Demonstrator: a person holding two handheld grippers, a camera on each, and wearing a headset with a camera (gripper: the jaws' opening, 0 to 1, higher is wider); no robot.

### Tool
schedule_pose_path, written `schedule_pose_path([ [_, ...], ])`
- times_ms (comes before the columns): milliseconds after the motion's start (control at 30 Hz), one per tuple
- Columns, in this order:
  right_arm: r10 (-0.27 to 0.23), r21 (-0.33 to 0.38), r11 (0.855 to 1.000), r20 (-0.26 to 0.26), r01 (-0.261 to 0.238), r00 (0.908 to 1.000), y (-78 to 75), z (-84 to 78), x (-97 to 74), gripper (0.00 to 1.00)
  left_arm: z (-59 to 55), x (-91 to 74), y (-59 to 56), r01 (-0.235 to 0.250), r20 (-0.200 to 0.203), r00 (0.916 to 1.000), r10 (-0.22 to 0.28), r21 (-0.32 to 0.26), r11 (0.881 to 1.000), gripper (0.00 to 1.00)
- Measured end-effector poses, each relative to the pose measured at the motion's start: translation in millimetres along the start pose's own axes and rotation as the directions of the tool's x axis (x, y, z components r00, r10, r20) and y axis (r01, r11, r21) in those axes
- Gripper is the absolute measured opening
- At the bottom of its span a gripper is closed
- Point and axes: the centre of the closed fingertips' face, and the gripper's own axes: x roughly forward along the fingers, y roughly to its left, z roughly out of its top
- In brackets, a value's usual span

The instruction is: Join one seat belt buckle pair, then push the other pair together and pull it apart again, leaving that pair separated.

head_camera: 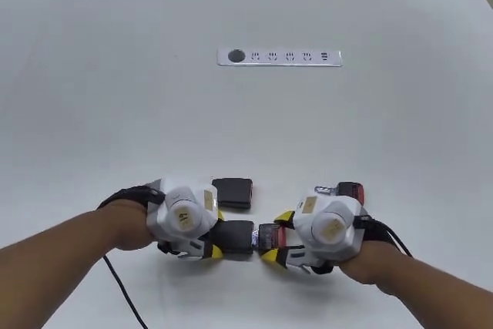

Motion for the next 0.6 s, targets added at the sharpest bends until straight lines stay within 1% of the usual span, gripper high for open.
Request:
schedule_pose_path([
  [33,0.002,0.003,1.0,0.006,-0.002,1.0,0.3,1.4,-0.2,0.35,-0.3,-0.7,-0.7,0.002,-0.003,1.0,-0.002,-0.004,1.0,0.32],
  [100,0.0,-0.002,1.0,0.005,0.0,1.0,0.1,1.5,-0.3,0.35,1.8,-0.6,-2.0,0.003,-0.003,1.0,-0.003,0.001,1.0,0.32],
  [300,0.0,-0.008,1.0,0.001,0.0,1.0,-0.1,1.9,0.8,0.35,3.0,-1.7,-4.1,0.003,-0.006,1.0,-0.003,0.005,1.0,0.33],
  [367,0.002,-0.01,1.0,0.0,-0.002,1.0,-0.1,2.0,1.3,0.35,3.3,-2.1,-4.9,0.008,-0.012,0.9999,-0.008,0.014,1.0,0.33],
  [600,0.021,-0.032,0.999,-0.011,-0.022,0.9997,1.7,2.5,1.1,0.35,-1.4,0.4,-3.3,0.033,-0.035,0.9989,-0.031,0.062,0.998,0.33],
])
